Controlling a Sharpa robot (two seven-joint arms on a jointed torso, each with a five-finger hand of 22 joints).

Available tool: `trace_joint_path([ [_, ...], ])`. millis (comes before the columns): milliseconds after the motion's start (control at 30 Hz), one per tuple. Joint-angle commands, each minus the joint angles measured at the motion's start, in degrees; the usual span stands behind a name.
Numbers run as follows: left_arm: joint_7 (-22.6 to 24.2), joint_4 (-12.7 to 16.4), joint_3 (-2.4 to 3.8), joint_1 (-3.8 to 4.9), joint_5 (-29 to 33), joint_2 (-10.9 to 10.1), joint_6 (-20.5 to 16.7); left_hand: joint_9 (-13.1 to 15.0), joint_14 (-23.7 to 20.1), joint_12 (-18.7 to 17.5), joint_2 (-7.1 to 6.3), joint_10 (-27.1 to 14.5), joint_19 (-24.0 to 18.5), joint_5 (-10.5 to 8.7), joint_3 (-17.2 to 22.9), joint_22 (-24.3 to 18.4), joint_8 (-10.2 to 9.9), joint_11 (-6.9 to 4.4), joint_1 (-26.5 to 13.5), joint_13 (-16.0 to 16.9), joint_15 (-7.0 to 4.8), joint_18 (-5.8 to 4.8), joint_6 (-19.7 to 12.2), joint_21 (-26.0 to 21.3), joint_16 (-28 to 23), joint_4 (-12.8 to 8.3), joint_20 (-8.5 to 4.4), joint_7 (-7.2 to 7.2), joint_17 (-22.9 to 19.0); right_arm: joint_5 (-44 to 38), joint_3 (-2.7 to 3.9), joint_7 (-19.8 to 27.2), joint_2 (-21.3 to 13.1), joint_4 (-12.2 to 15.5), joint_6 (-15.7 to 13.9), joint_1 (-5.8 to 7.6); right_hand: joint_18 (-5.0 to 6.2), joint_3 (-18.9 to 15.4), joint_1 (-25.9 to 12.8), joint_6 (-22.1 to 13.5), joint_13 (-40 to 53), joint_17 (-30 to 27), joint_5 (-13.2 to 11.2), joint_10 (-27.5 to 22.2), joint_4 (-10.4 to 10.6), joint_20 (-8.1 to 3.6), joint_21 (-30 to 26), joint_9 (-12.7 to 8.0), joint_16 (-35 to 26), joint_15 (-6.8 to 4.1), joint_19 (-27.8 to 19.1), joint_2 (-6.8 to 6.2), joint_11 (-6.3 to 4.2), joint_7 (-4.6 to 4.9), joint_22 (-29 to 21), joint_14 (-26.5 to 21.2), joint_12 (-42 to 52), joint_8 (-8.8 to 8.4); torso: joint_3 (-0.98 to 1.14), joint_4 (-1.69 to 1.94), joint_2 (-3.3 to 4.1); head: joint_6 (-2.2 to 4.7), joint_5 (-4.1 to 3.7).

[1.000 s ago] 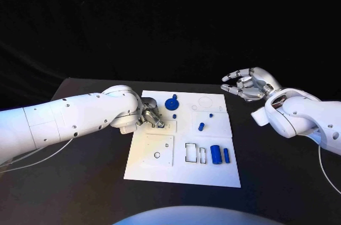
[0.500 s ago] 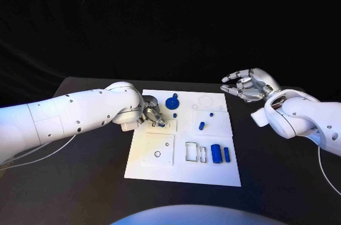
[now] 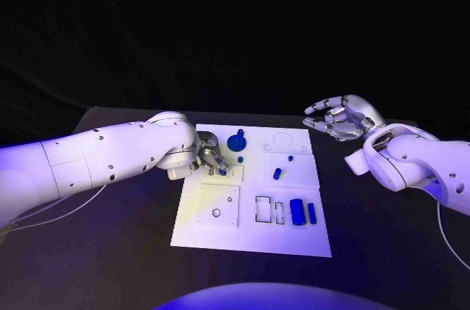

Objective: Assemble the parts on the task board

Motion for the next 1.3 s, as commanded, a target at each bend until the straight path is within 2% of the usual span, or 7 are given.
trace_joint_path([
  [33,0.22,0.16,-0.19,-0.28,-0.79,0.55,1.32,0.14,5.35,0.27,0.97,0.86,0.35,-0.35,8.70,0.13,0.22,-0.57,-0.14,0.16,-0.46,-0.83,1.27,0.37,0.26,-8.48,0.10,-1.49,11.96,-0.72,-0.01,0.28,0.01,0.13,0.37,-0.06,0.48,0.03,-0.64,-0.41,-0.09,3.99,0.29,-0.35,0.03,-0.17,-0.19,-0.05,-0.22,-0.54,-0.04,-0.06,-0.02,0.13,8.20,3.20,-0.18,0.18,-0.03,0.02,0.03,0.01,-0.05],
  [467,0.24,0.16,-0.19,-0.24,-3.20,1.16,1.44,0.70,5.43,1.10,1.62,1.50,0.46,-1.40,6.66,0.31,0.46,-0.77,-1.39,0.96,-0.61,-0.88,1.57,0.32,0.45,-8.32,0.08,-1.79,12.29,-0.87,-0.02,0.28,0.03,0.27,0.48,-0.18,0.48,0.03,-0.64,-0.41,-0.09,3.99,0.29,-0.35,0.03,-0.17,-0.19,-0.05,-0.22,-0.54,-0.04,-0.06,-0.02,0.13,8.20,3.20,-0.18,0.18,0.02,0.00,0.04,-0.22,-0.14],
  [600,0.25,0.19,-0.19,-0.24,-3.50,1.21,1.73,0.93,5.46,1.46,1.16,1.76,0.51,-1.41,5.01,0.36,0.50,-0.93,-1.45,1.36,-0.72,-0.89,1.68,0.27,0.54,-8.61,0.04,-1.98,12.44,-0.89,-0.02,0.28,0.02,0.26,0.50,-0.21,0.48,0.03,-0.64,-0.41,-0.09,3.99,0.29,-0.35,0.03,-0.17,-0.19,-0.05,-0.22,-0.54,-0.04,-0.06,-0.02,0.13,8.20,3.20,-0.18,0.18,-0.01,0.00,0.03,-0.24,-0.13],
  [733,0.24,0.19,-0.19,-0.23,-3.71,1.23,2.20,1.18,5.50,1.77,0.10,1.99,0.64,-1.35,2.29,0.51,0.40,-1.07,-1.94,1.78,-0.82,-0.94,1.70,0.22,0.63,-8.36,0.00,-2.19,12.59,-0.89,-0.02,0.29,0.05,0.20,0.50,-0.22,0.51,0.07,-0.60,-0.43,-0.19,3.90,0.35,-0.43,-0.02,-0.17,-0.32,-0.06,-0.28,-0.55,-0.11,-0.08,-0.03,0.12,8.12,3.18,-0.28,0.22,-0.01,0.00,0.02,-0.29,-0.16],
  [967,0.23,0.27,-0.19,-0.23,-4.03,1.19,3.04,1.27,5.53,2.08,-0.55,2.15,0.69,-1.31,0.90,0.55,0.30,-1.18,-2.07,2.18,-0.90,-0.95,1.78,0.18,0.71,-8.17,-0.05,-2.35,12.72,-0.89,-0.02,0.32,0.10,0.14,0.48,-0.22,0.51,0.07,-0.60,-0.43,-0.19,3.90,0.35,-0.43,-0.02,-0.17,-0.32,-0.06,-0.28,-0.55,-0.11,-0.08,-0.03,0.12,8.12,3.18,-0.28,0.22,-0.09,0.02,0.03,-0.38,-0.27],
  [1133,0.26,0.25,-0.19,-0.23,-4.43,1.11,3.02,1.25,5.55,2.14,-0.91,2.21,0.81,-1.30,-1.47,0.68,0.06,-1.29,-3.29,2.35,-0.97,-0.99,2.24,0.14,0.76,-6.29,-0.12,-2.53,12.81,-0.89,-0.02,0.36,0.09,0.12,0.39,-0.22,0.53,0.04,-0.71,-0.48,-0.29,3.84,0.32,-0.52,0.02,-0.18,-0.41,-0.08,-0.32,-0.55,-0.15,-0.12,-0.02,0.13,8.07,3.17,-0.39,0.26,-0.07,0.05,0.05,-0.34,-0.27],
  [1300,0.32,0.13,-0.19,-0.23,-4.67,1.05,2.66,1.16,5.57,2.24,-0.80,2.24,0.94,-1.30,-4.45,0.80,-0.25,-1.37,-4.88,2.54,-1.04,-1.02,2.84,0.09,0.82,-3.30,-0.19,-2.65,12.90,-0.86,-0.02,0.45,0.12,0.08,0.31,-0.23,0.56,-0.10,-1.20,-0.60,-0.38,3.84,0.21,-0.59,0.17,-0.19,-0.56,-0.13,-0.35,-0.54,-0.22,-0.19,0.01,0.14,7.98,3.17,-0.47,0.35,-0.08,0.02,0.02,-0.22,-0.25],
])
